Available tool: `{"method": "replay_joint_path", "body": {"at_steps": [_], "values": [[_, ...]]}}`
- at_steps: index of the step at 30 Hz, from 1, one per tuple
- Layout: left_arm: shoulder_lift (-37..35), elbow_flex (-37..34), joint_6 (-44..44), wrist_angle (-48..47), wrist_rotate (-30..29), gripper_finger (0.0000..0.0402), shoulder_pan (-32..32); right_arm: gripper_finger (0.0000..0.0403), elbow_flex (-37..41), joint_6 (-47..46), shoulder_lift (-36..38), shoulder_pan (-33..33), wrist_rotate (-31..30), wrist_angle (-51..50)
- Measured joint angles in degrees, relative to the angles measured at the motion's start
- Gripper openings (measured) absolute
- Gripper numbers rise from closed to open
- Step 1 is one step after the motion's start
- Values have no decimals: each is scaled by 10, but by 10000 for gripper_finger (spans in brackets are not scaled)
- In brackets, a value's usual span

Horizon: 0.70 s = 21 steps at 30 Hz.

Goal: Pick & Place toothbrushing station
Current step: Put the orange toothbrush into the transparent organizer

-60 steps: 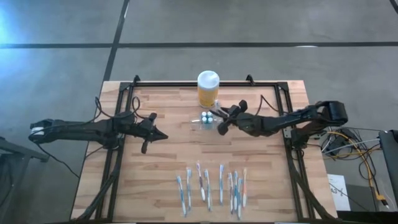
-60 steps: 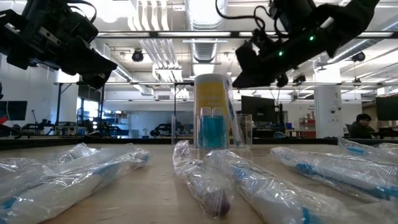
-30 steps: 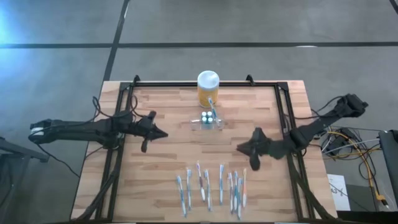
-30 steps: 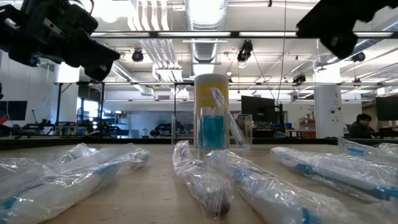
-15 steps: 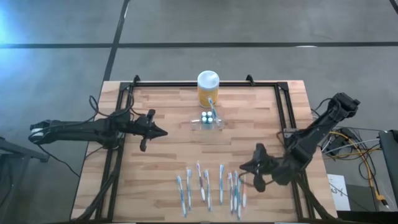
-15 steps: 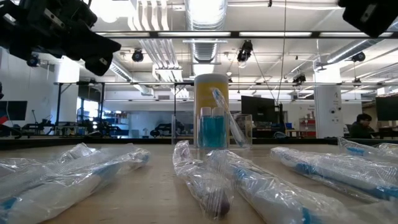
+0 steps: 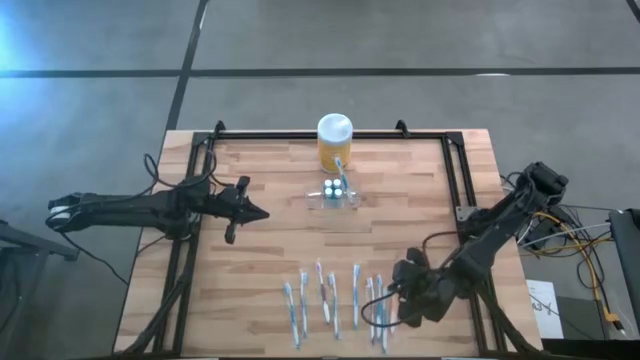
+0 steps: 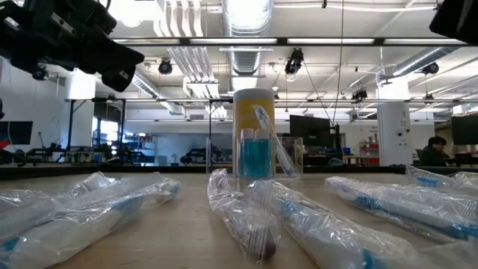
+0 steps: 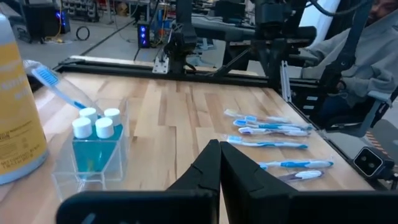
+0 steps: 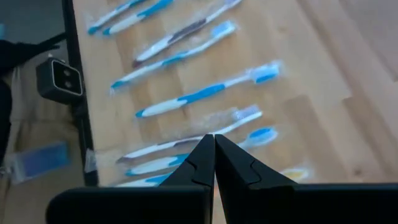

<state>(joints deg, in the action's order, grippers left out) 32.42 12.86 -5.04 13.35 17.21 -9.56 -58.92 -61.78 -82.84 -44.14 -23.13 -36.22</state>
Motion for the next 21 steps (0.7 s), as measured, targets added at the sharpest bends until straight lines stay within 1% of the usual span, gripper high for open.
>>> {"method": "replay_joint_path", "body": {"at_steps": [5,9,13,15,18,21], "values": [[0,0,-1,-14,0,5,0,8,-25,-50,-42,0,47,-43],[0,-1,-14,-26,1,5,0,8,-33,-83,-75,-6,52,-61],[0,-5,-17,-28,1,5,0,8,-29,-120,-103,-9,52,-53],[0,-8,-17,-27,1,5,0,9,-26,-147,-120,-9,62,-57],[0,-9,-14,-28,1,5,0,20,-17,-191,-147,-8,101,-61],[0,-9,-13,-28,1,5,0,45,-8,-195,-171,-3,136,-61]]}}
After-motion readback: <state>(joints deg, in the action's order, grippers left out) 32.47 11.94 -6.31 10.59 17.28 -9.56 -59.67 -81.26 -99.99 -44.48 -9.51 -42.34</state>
